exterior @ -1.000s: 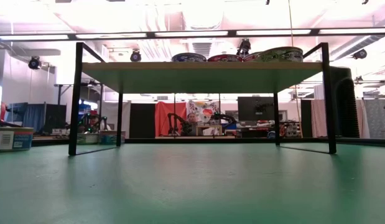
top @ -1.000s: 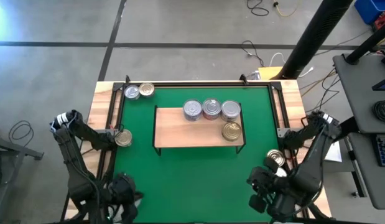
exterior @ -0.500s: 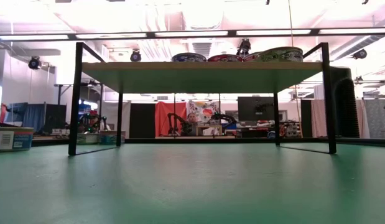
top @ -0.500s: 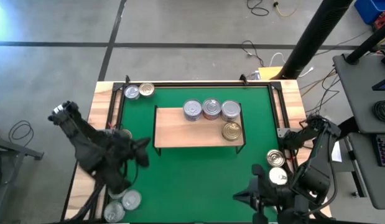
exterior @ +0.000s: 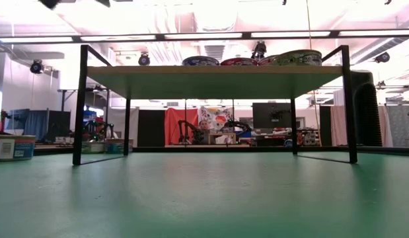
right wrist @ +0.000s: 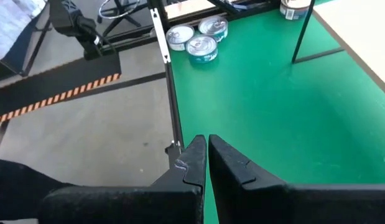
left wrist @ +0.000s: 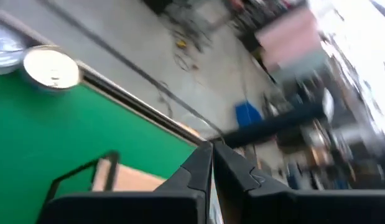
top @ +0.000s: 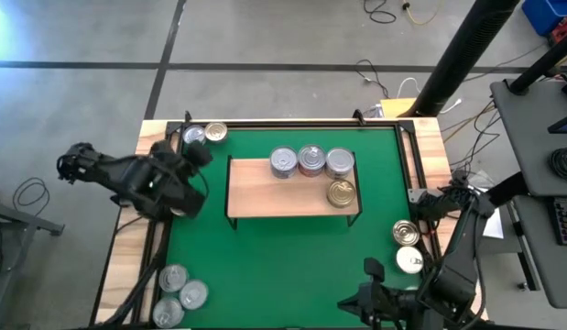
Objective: Stack canned seafood by type on shelf
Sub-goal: Stack the green tuna can on top of the green tuna can on the shelf
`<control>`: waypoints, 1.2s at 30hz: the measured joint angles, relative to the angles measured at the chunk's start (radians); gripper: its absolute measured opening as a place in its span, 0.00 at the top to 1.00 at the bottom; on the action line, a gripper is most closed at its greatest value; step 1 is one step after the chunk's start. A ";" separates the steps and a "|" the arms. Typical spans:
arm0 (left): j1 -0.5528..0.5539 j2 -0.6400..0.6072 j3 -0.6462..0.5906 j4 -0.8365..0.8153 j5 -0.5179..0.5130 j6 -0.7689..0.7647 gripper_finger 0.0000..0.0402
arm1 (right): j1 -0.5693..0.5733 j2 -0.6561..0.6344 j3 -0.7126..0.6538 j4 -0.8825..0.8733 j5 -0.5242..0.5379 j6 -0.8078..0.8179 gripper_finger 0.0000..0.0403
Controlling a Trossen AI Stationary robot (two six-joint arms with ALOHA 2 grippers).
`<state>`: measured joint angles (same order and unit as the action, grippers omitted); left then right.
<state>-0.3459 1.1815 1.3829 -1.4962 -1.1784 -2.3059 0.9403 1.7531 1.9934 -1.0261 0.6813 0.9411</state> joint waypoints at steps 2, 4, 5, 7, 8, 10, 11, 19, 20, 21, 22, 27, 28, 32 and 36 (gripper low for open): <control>0.089 -0.024 -0.029 0.001 0.043 -0.048 1.00 | -0.001 0.006 0.000 0.010 0.005 -0.019 0.98; 0.188 -0.047 -0.060 0.001 0.104 -0.071 1.00 | -0.010 0.009 0.000 0.016 0.007 -0.035 0.98; 0.237 -0.057 -0.079 0.005 0.146 -0.075 1.00 | -0.014 0.008 0.000 0.014 0.008 -0.036 0.98; 0.331 -0.071 -0.119 0.019 0.224 -0.069 1.00 | -0.022 0.003 0.000 0.015 0.025 -0.037 0.98; 0.370 -0.075 -0.139 0.033 0.254 -0.056 1.00 | -0.028 -0.002 -0.001 0.013 0.043 -0.037 0.98; 0.441 -0.085 -0.185 0.072 0.282 0.002 1.00 | -0.039 -0.015 -0.001 0.006 0.094 -0.037 0.98; 0.473 -0.088 -0.209 0.101 0.280 0.034 1.00 | -0.045 -0.023 0.001 -0.011 0.117 -0.038 0.98; 0.824 -0.091 -0.439 0.536 0.373 0.233 1.00 | -0.189 -0.079 0.011 -0.205 0.159 -0.041 0.98; 0.881 -0.087 -0.473 0.624 0.426 0.289 1.00 | -0.215 -0.083 0.010 -0.221 0.159 -0.041 0.98; 0.938 -0.080 -0.509 0.724 0.486 0.358 1.00 | -0.242 -0.085 0.010 -0.232 0.158 -0.044 0.98; 0.992 -0.072 -0.544 0.831 0.547 0.433 1.00 | -0.268 -0.089 0.010 -0.239 0.156 -0.051 0.98; 1.233 -0.001 -0.665 1.311 0.768 0.747 1.00 | -0.384 -0.100 0.010 -0.233 0.072 -0.089 0.98; 1.271 0.018 -0.670 1.343 0.797 0.765 1.00 | -0.401 -0.100 0.010 -0.233 0.051 -0.089 0.98; 1.390 0.108 -0.645 1.239 0.850 0.756 1.00 | -0.443 -0.100 0.010 -0.233 0.017 -0.089 0.98; 1.433 0.201 -0.611 1.130 0.879 0.732 1.00 | -0.472 -0.100 0.010 -0.232 0.017 -0.100 0.98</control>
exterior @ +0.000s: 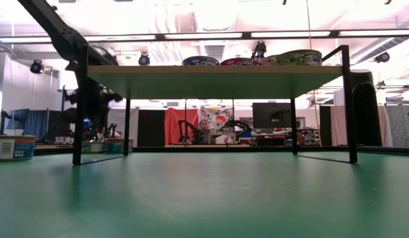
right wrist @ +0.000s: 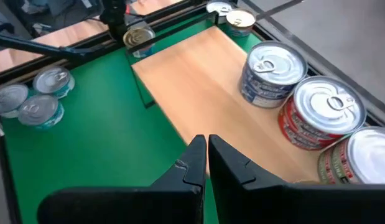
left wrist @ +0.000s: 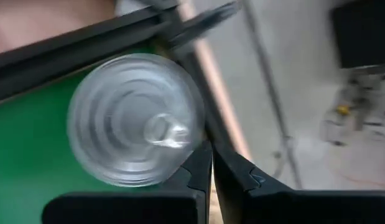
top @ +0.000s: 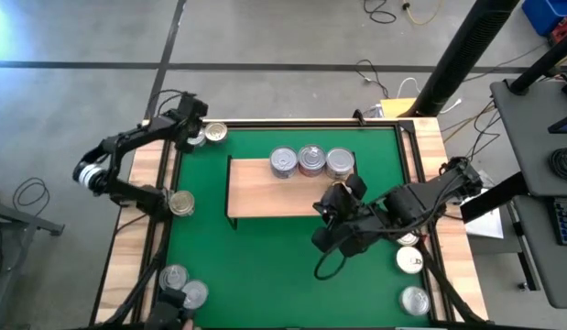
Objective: Stack canned seafood by type on shelf
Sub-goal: Stack the green tuna can on top of the green tuna can on the shelf
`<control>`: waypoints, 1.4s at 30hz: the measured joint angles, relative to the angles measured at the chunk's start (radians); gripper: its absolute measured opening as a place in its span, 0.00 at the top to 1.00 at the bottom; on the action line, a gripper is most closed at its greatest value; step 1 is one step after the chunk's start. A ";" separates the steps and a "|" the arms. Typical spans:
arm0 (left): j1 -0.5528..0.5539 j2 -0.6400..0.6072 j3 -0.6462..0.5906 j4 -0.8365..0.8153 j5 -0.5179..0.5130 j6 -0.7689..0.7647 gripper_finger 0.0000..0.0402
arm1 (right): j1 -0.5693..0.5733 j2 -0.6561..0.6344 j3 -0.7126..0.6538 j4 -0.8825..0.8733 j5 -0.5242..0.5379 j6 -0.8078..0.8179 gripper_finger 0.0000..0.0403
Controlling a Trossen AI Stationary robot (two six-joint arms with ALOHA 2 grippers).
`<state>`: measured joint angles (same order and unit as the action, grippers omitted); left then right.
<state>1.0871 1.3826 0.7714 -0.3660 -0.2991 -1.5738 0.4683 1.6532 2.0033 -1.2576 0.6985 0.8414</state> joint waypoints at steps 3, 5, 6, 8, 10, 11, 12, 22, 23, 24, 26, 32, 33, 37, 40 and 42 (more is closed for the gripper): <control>0.001 0.055 0.006 -0.016 0.016 -0.066 1.00 | -0.019 -0.002 0.000 0.003 -0.002 -0.015 0.98; 0.001 0.086 0.009 -0.014 0.023 -0.106 1.00 | -0.028 -0.008 0.000 0.003 -0.020 -0.016 0.98; 0.001 0.102 0.011 -0.013 0.025 -0.115 1.00 | -0.031 -0.010 0.000 0.004 -0.027 -0.015 0.98; 0.002 0.126 0.013 -0.020 0.029 -0.119 1.00 | -0.032 -0.014 0.000 0.006 -0.036 -0.004 0.98; 0.002 0.136 0.024 -0.028 0.028 -0.119 1.00 | -0.030 -0.014 0.000 0.006 -0.046 0.008 0.98; 0.002 0.138 0.029 -0.037 0.028 -0.116 1.00 | -0.029 -0.014 0.000 0.006 -0.048 0.017 0.98; 0.002 0.138 0.030 -0.049 0.029 -0.107 1.00 | -0.027 -0.014 0.000 0.006 -0.049 0.022 0.98; -0.029 0.012 -0.035 -0.327 0.063 -0.115 1.00 | -0.021 -0.015 0.000 0.006 -0.095 -0.008 0.98; -0.043 -0.022 -0.060 -0.336 0.062 -0.123 1.00 | -0.016 -0.015 0.000 0.006 -0.100 -0.019 0.98; -0.059 -0.057 -0.086 -0.345 0.062 -0.144 1.00 | -0.011 -0.015 0.000 0.006 -0.101 -0.028 0.98; -0.107 -0.140 -0.147 -0.360 0.064 -0.209 1.00 | -0.003 -0.015 -0.001 0.007 -0.102 -0.054 0.98; -0.325 -0.390 -0.323 -0.416 0.040 -0.448 1.00 | 0.032 -0.015 -0.001 0.007 -0.101 -0.095 0.98; -0.370 -0.426 -0.341 -0.426 0.028 -0.484 1.00 | 0.039 -0.015 -0.001 0.007 -0.101 -0.095 0.98; -0.577 -0.535 -0.366 -0.465 -0.041 -0.656 1.00 | 0.068 -0.015 -0.001 0.007 -0.101 -0.096 0.98; -0.690 -0.563 -0.349 -0.462 -0.113 -0.781 1.00 | 0.081 -0.015 -0.001 0.007 -0.101 -0.096 0.98; -0.704 -0.553 -0.327 -0.467 -0.156 -0.773 1.00 | 0.088 -0.015 -0.001 0.007 -0.101 -0.095 0.98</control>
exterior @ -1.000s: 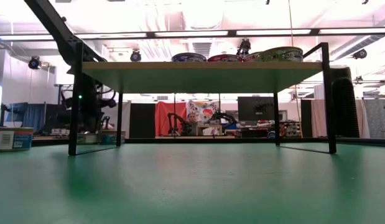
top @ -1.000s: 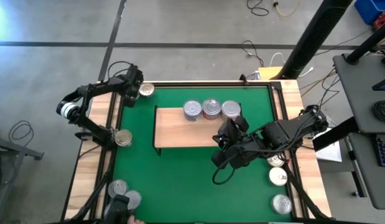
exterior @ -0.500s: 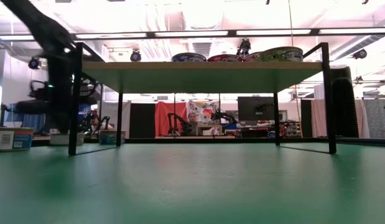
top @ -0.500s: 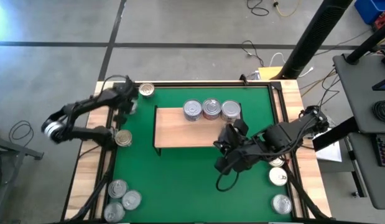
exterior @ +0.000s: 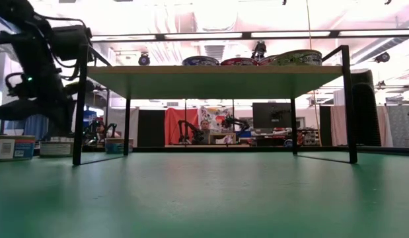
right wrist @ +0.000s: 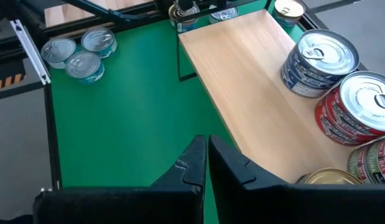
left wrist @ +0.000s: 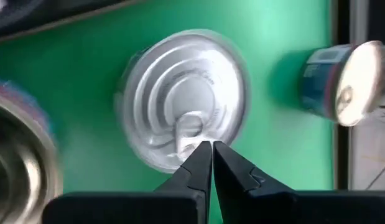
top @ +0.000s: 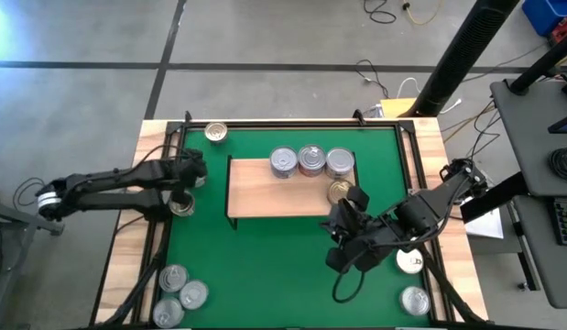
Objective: Stack canned seafood by type on shelf
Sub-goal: Stack the green tuna can on top of the green tuna can on the shelf
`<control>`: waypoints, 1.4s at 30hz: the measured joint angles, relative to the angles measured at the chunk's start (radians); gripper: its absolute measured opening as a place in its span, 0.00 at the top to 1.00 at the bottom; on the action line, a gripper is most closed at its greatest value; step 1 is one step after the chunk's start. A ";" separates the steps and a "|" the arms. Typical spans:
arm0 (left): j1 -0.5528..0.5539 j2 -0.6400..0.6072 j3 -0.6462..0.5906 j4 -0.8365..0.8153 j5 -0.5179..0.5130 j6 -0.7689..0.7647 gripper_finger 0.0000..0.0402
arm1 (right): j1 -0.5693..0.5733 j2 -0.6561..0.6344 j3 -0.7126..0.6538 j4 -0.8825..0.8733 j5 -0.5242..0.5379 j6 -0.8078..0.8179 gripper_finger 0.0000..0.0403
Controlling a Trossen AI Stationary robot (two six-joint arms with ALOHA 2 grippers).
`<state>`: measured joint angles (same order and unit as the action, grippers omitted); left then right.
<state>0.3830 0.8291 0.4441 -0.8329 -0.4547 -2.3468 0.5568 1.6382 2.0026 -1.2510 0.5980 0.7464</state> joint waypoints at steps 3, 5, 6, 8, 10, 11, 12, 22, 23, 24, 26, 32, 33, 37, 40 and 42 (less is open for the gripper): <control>0.000 0.033 0.036 -0.027 -0.023 0.006 1.00 | 0.004 0.000 0.000 0.000 0.000 0.010 0.98; 0.015 0.058 0.056 -0.044 -0.044 0.009 1.00 | 0.007 0.000 0.000 0.001 0.000 0.014 0.98; 0.029 0.071 0.061 -0.055 -0.053 0.012 1.00 | 0.008 0.000 0.000 0.001 0.000 0.015 0.98; 0.064 0.090 0.062 -0.057 -0.039 0.015 1.00 | 0.009 0.000 0.000 0.002 0.000 0.017 0.98; 0.110 0.102 0.051 -0.032 0.006 0.015 1.00 | 0.009 0.000 0.000 0.001 0.000 0.029 0.98; 0.135 0.106 0.042 -0.020 0.027 0.015 1.00 | 0.011 0.000 0.000 0.000 0.000 0.037 0.98; 0.156 0.111 0.033 -0.011 0.045 0.018 1.00 | 0.011 0.000 0.000 0.000 0.000 0.039 0.98; 0.252 0.208 0.019 0.061 0.098 0.225 1.00 | 0.015 0.000 0.000 0.000 0.000 0.066 0.98; 0.248 0.218 0.019 0.083 0.098 0.266 1.00 | 0.015 0.000 0.000 0.000 0.000 0.066 0.98; 0.246 0.227 0.019 0.108 0.099 0.318 1.00 | 0.015 0.000 0.000 0.000 0.000 0.066 0.98; 0.245 0.236 0.019 0.152 0.119 0.446 1.00 | 0.015 0.000 0.000 0.000 0.000 0.066 0.98; 0.204 0.208 0.020 0.100 0.213 0.636 1.00 | 0.015 0.000 0.002 0.000 -0.006 0.084 0.98; 0.188 0.197 0.020 0.072 0.215 0.638 1.00 | 0.015 0.000 0.003 0.000 -0.012 0.095 0.98; 0.108 0.160 0.017 0.008 0.210 0.682 1.00 | 0.028 0.000 0.003 0.000 -0.038 0.128 0.98; 0.053 0.164 0.017 -0.001 0.210 0.809 1.00 | 0.044 0.000 0.003 0.000 -0.039 0.134 0.98; 0.029 0.173 0.018 -0.007 0.219 0.880 1.00 | 0.049 0.000 0.003 0.002 -0.039 0.134 0.98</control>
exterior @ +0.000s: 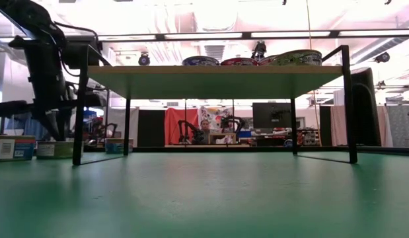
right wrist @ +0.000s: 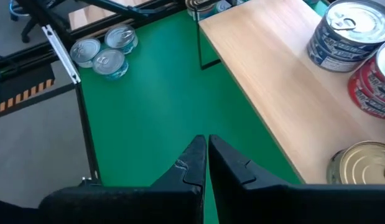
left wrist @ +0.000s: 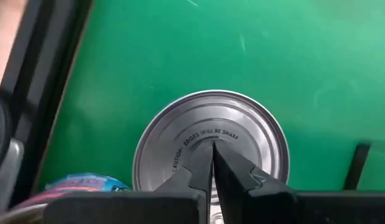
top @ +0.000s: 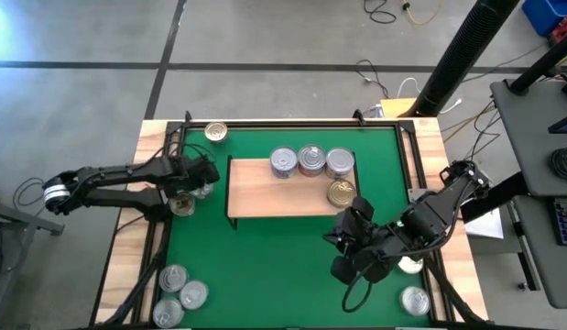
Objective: Stack canned seafood by type on shelf
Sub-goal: Stack the green tuna can on top of the green tuna can on the shelf
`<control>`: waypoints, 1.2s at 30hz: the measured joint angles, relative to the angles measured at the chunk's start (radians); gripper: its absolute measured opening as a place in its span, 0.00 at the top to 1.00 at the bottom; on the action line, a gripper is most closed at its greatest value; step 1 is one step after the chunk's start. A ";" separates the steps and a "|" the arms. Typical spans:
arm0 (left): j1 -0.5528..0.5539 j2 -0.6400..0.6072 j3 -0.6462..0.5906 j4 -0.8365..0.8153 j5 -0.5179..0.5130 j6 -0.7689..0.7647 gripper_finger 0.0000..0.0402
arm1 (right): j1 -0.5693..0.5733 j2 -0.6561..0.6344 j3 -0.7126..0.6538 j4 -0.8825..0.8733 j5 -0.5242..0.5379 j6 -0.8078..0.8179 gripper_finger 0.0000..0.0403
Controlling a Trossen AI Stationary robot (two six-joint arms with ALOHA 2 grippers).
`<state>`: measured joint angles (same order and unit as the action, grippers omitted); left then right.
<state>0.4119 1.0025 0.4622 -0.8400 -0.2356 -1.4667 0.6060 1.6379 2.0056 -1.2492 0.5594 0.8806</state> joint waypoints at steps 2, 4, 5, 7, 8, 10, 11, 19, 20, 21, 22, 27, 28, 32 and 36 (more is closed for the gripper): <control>-0.015 0.004 0.000 0.000 0.012 0.110 1.00 | 0.000 0.000 0.000 0.005 0.000 0.002 0.98; -0.019 0.004 0.003 0.001 0.032 0.290 1.00 | -0.001 0.000 0.000 0.005 -0.001 0.016 0.98; -0.019 0.004 0.008 -0.002 0.054 0.395 1.00 | -0.002 0.000 0.000 0.005 -0.002 0.023 0.98; -0.019 0.005 0.022 -0.019 0.106 0.591 1.00 | -0.002 0.000 0.000 0.006 -0.011 0.030 0.98; -0.020 0.007 0.029 -0.028 0.126 0.678 1.00 | -0.002 0.000 0.000 0.006 -0.011 0.038 0.98; -0.020 0.012 0.036 -0.039 0.166 0.798 1.00 | -0.001 0.000 0.000 0.006 -0.012 0.050 0.98; -0.019 0.012 0.033 -0.029 0.201 0.845 1.00 | -0.001 0.000 0.000 0.007 -0.012 0.057 0.98; -0.057 0.029 0.008 0.043 0.405 0.985 1.00 | -0.001 0.000 0.001 0.011 -0.013 0.079 0.98; -0.070 0.030 0.008 0.042 0.404 0.985 1.00 | -0.001 0.000 0.001 0.011 -0.013 0.079 0.98; -0.083 0.030 0.008 0.041 0.401 0.984 1.00 | -0.001 0.000 0.001 0.012 -0.013 0.078 0.98; -0.097 0.030 0.008 0.040 0.395 0.984 1.00 | -0.001 0.000 0.001 0.012 -0.013 0.078 0.98; -0.186 0.030 0.009 0.039 0.343 0.974 1.00 | -0.001 0.000 0.002 0.012 -0.013 0.071 0.98; -0.213 0.030 0.009 0.039 0.328 0.971 1.00 | -0.001 0.000 0.002 0.012 -0.013 0.071 0.98; -0.360 0.031 0.016 0.030 0.254 0.942 1.00 | -0.001 0.000 0.002 0.012 -0.013 0.070 0.98; -0.552 0.033 0.018 0.033 0.179 0.893 1.00 | 0.007 0.000 0.002 0.012 -0.019 0.078 0.98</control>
<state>-0.1399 1.0355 0.4805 -0.8067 -0.0570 -0.5734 0.6134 1.6379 2.0071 -1.2373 0.5400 0.9585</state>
